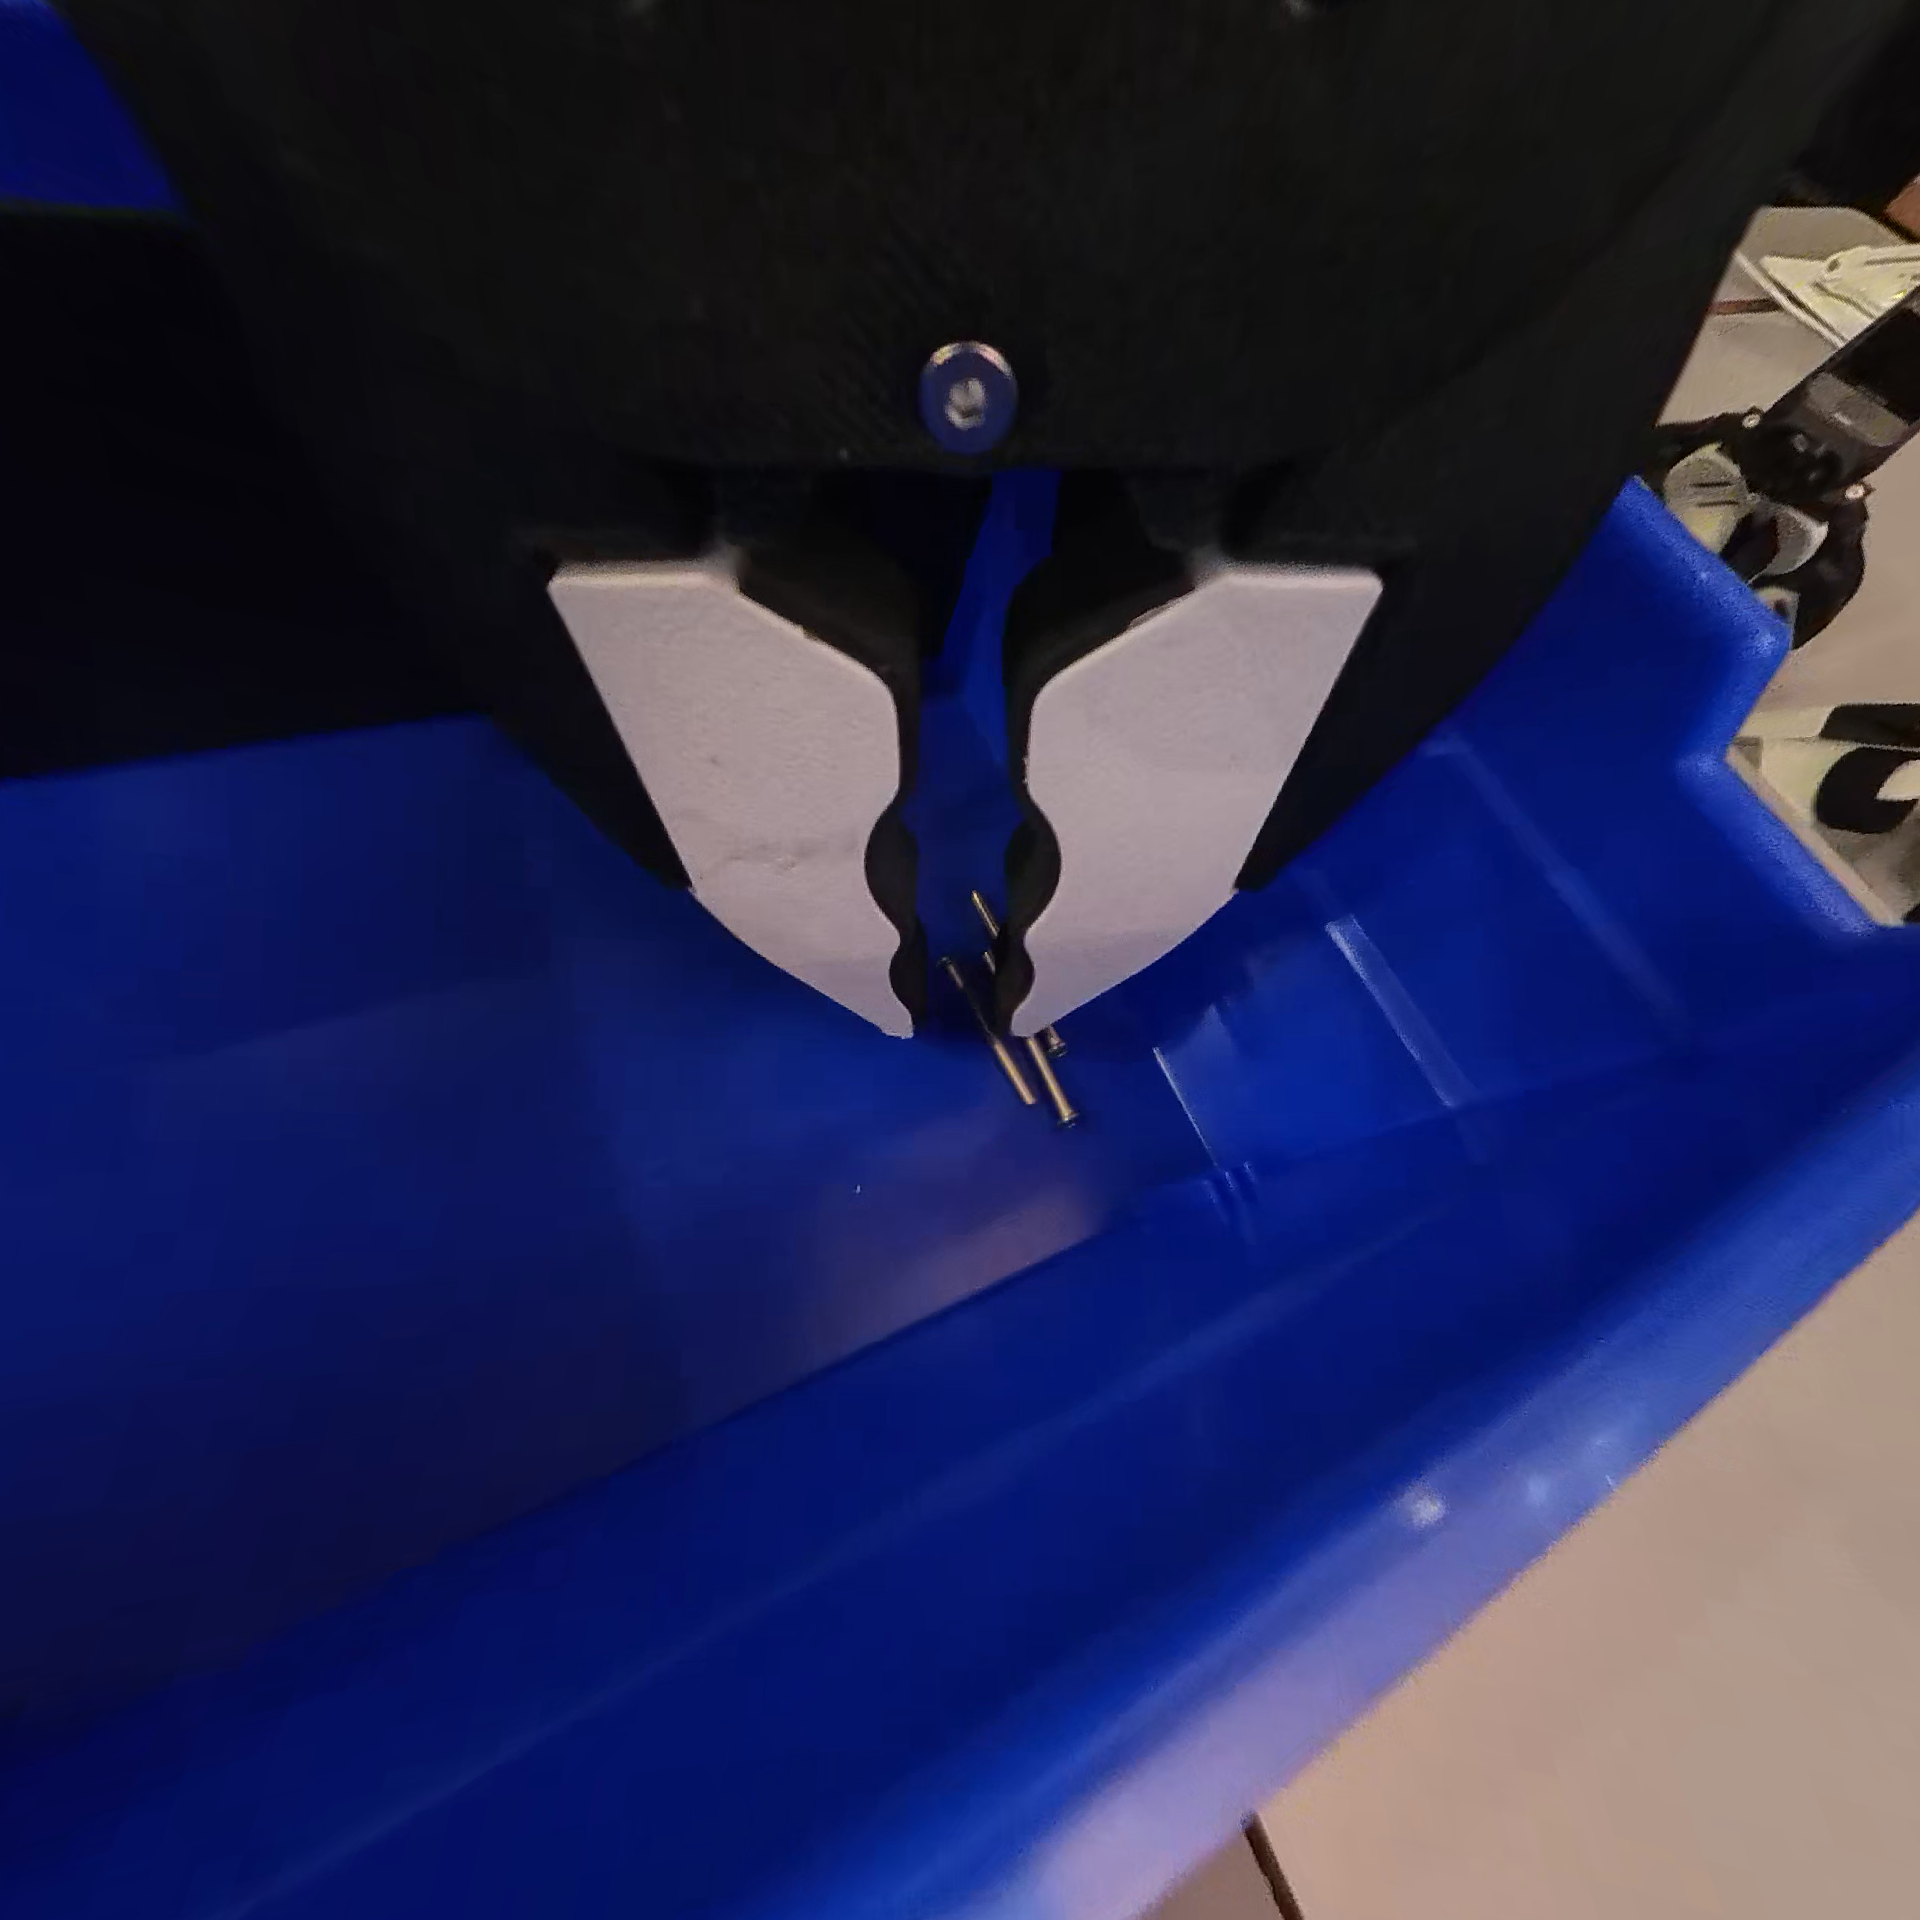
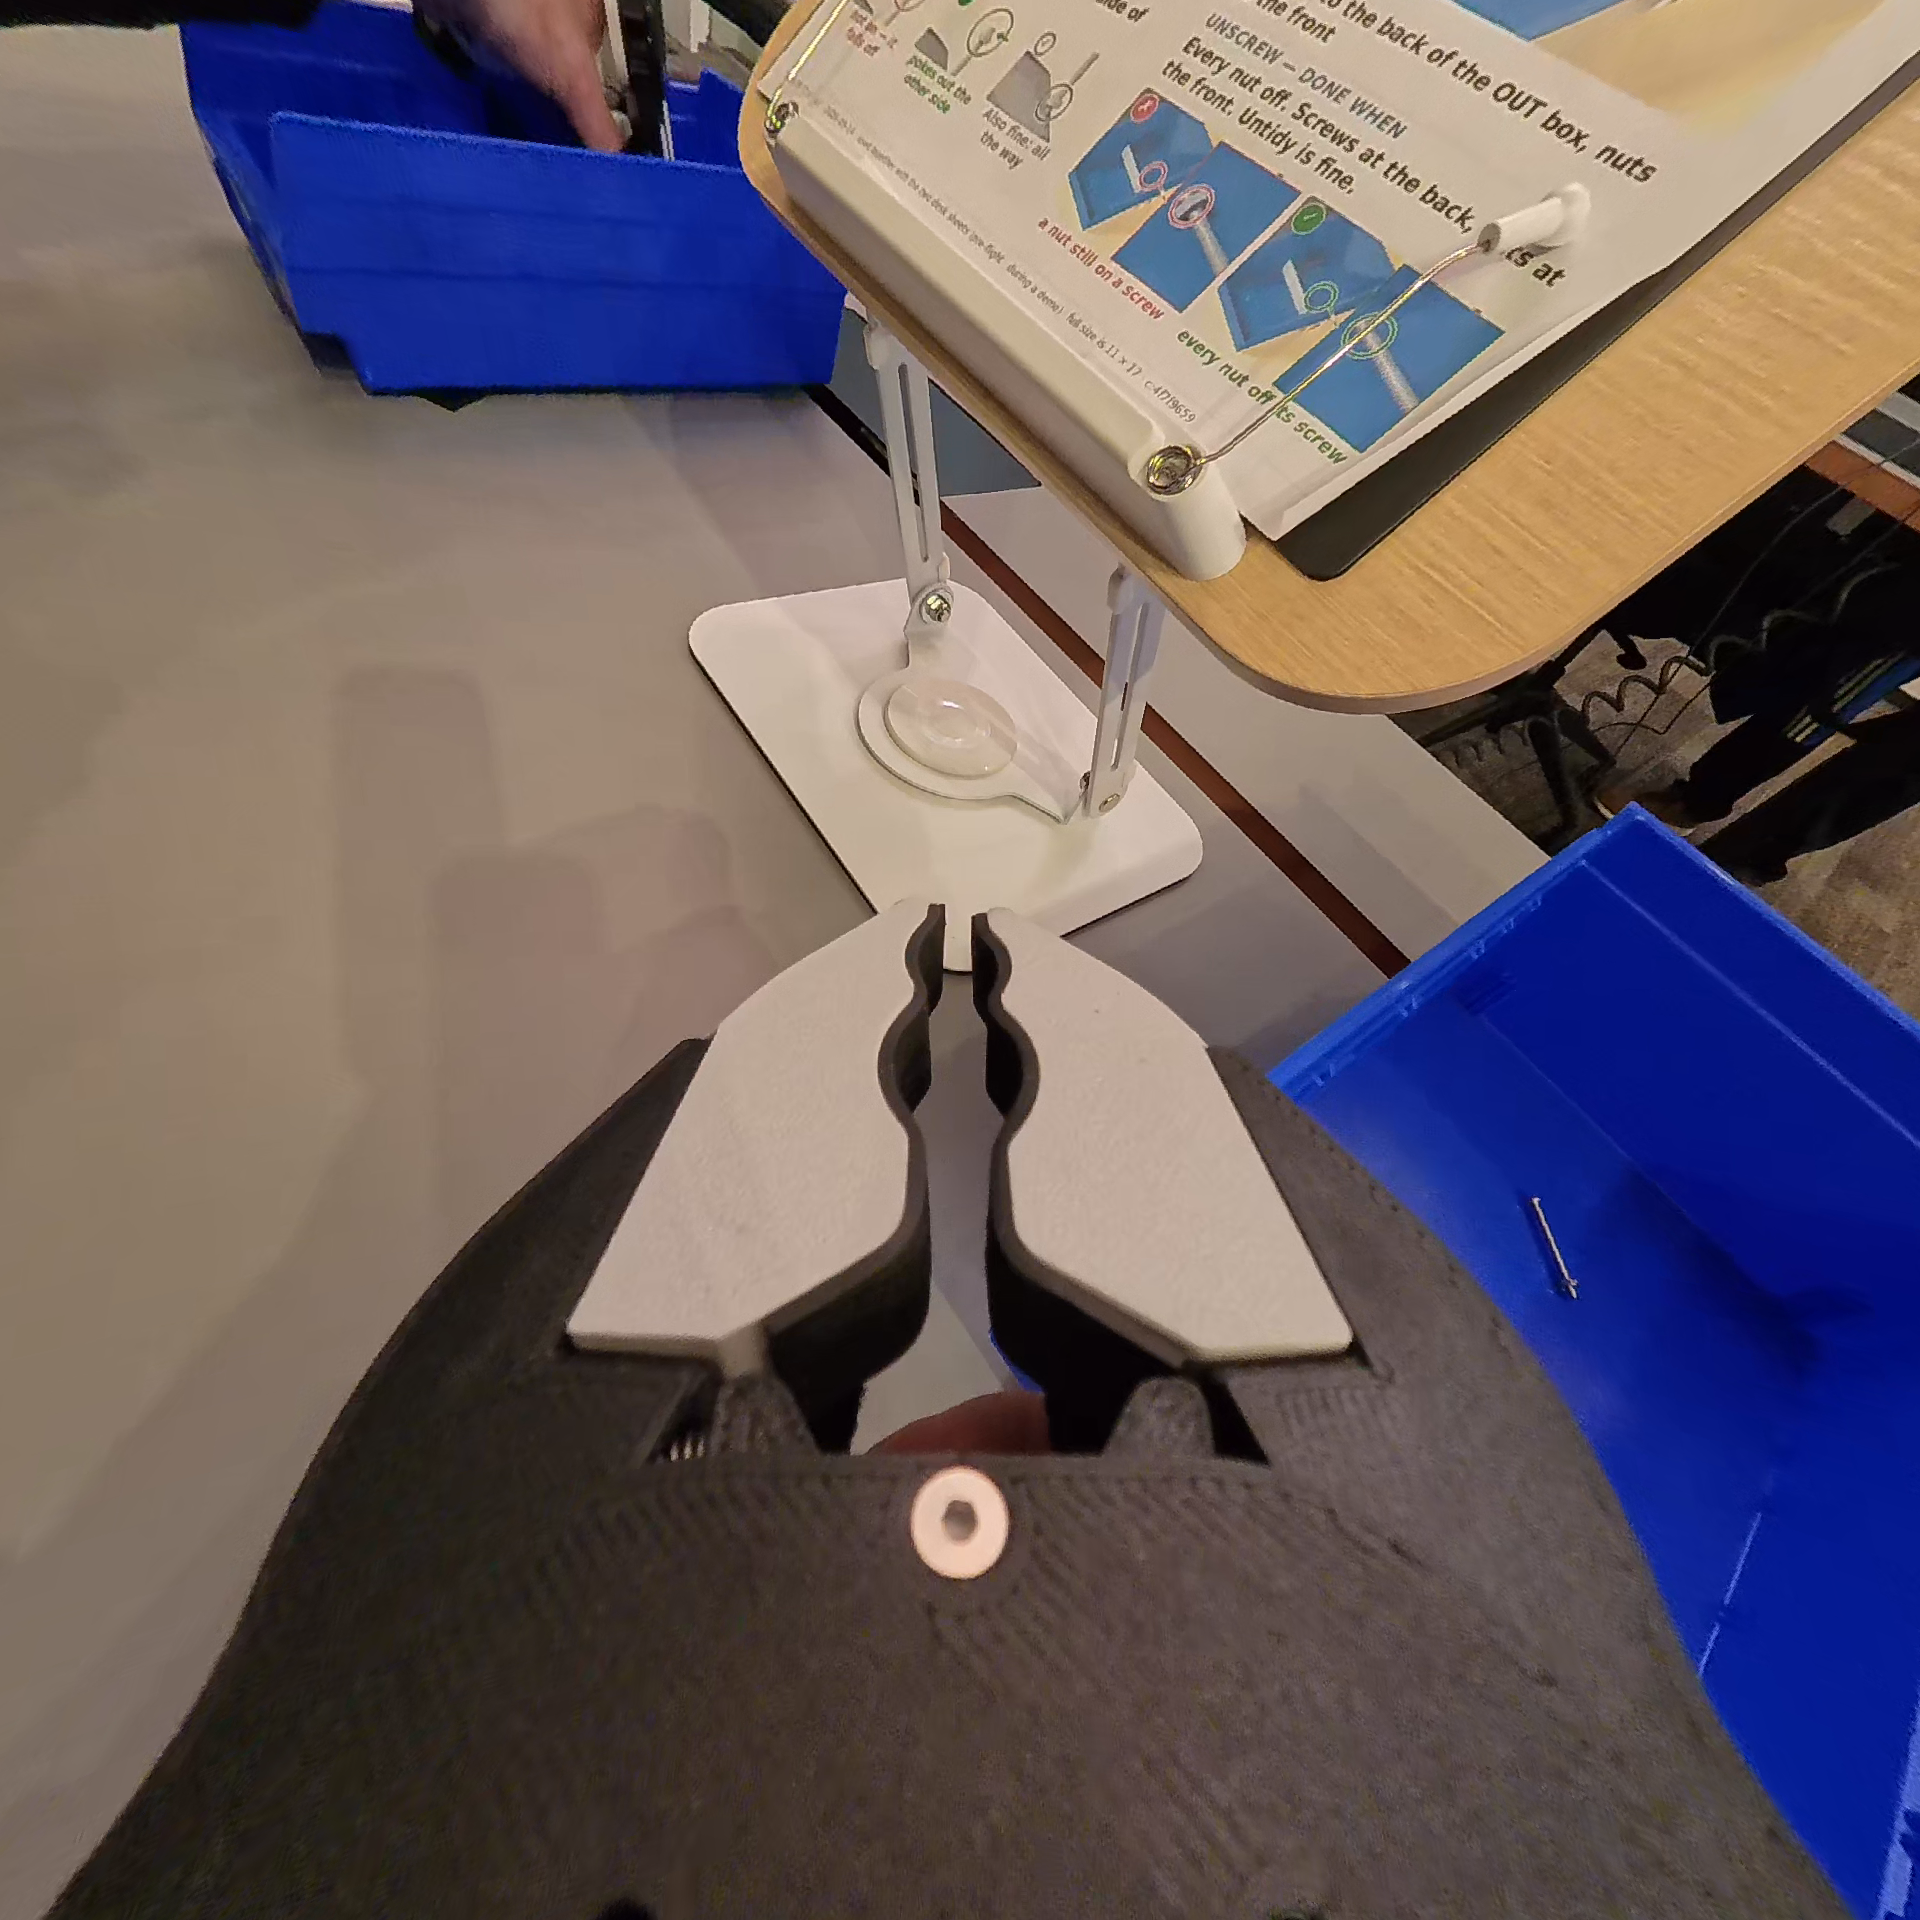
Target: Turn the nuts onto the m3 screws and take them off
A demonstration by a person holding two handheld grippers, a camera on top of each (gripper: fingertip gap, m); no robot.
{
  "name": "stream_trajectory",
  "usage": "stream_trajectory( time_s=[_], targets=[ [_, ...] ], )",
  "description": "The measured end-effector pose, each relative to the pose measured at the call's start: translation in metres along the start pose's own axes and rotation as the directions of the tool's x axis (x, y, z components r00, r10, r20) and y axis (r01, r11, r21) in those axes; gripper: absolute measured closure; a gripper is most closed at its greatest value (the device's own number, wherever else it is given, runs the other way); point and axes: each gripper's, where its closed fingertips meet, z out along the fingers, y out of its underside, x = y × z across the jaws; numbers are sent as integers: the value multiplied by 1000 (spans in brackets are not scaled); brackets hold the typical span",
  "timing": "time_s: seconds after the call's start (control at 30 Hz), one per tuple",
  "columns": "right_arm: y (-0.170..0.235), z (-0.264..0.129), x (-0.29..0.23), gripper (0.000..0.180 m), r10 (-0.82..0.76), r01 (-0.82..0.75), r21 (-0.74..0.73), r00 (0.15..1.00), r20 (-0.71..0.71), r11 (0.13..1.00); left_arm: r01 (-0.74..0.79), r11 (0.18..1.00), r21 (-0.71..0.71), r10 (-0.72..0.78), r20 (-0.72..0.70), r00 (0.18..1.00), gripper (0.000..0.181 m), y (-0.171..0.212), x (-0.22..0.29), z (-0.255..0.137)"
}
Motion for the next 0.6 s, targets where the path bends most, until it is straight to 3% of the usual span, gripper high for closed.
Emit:
stream_trajectory(
  time_s=[0.6],
  targets=[
    [-4, -2, -1, 175, 2, -2, 14, 1000, 3, 1000, 83, 996, 42, -80, -69, 994, 180, -1, -1, 2]
  ],
)
